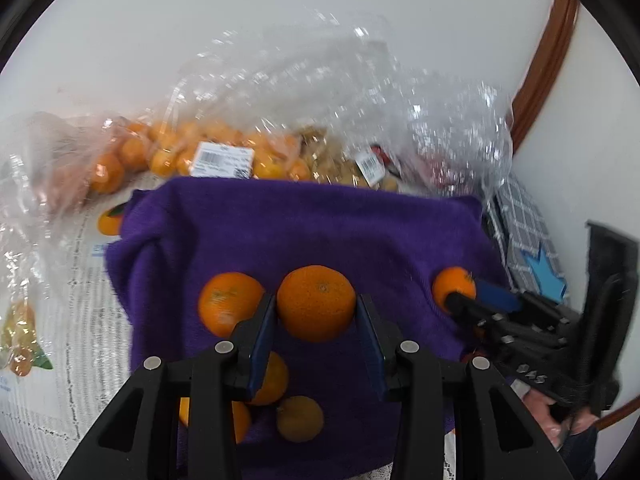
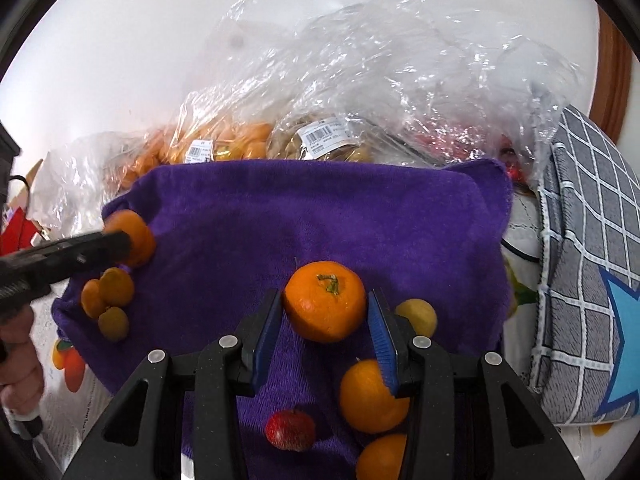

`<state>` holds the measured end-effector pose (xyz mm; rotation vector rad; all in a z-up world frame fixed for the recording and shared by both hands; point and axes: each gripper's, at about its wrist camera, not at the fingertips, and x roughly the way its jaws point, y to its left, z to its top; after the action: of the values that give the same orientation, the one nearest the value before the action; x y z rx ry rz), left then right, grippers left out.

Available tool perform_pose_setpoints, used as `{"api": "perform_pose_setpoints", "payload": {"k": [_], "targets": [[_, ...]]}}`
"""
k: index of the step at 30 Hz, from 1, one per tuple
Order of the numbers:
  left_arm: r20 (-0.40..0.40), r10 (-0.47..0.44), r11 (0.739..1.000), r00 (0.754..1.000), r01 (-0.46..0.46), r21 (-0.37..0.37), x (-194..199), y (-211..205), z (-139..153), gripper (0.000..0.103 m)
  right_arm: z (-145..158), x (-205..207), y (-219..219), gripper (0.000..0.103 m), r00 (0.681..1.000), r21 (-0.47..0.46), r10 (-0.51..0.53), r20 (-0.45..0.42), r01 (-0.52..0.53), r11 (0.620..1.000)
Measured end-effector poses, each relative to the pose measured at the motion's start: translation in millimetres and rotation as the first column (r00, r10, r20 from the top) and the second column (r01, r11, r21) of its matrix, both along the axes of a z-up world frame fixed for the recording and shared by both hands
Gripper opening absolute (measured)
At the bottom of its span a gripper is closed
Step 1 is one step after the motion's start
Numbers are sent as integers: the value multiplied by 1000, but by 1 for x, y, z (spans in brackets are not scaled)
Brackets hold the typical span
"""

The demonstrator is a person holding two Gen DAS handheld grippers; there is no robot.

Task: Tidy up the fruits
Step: 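Open both tools to release the oranges onto the towel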

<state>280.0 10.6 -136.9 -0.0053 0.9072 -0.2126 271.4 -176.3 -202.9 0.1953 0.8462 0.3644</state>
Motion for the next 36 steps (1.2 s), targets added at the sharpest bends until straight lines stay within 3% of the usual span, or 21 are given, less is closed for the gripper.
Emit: {"api": "perform_pose_setpoints", "payload": {"k": [7, 19, 24, 27, 31, 36], "targets": [[-50, -1, 997, 999, 5, 78, 5, -16, -16, 38, 15, -11, -13, 43, 999, 26, -19, 41, 18, 999], [-46, 17, 985, 999, -9, 172, 5, -25, -22, 39, 20, -29, -18, 44, 997, 8, -43, 67, 43, 999], [-53, 34, 983, 998, -24, 181, -2, -27, -18, 39, 25, -39, -25, 44, 996, 6, -66, 67, 66, 998], [-32, 40, 984, 999, -34, 173, -11, -25, -10, 46, 29, -47, -28, 44, 995, 5, -76, 68, 75, 997], [-11, 52, 986, 999, -49, 157, -30, -23, 6, 47, 38, -65, -32, 45, 994, -16, -91, 68, 92, 996], [50, 47, 990, 998, -54, 129, -69, -23, 30, 47, 59, -97, -37, 56, 989, -39, -122, 86, 126, 991]]}}
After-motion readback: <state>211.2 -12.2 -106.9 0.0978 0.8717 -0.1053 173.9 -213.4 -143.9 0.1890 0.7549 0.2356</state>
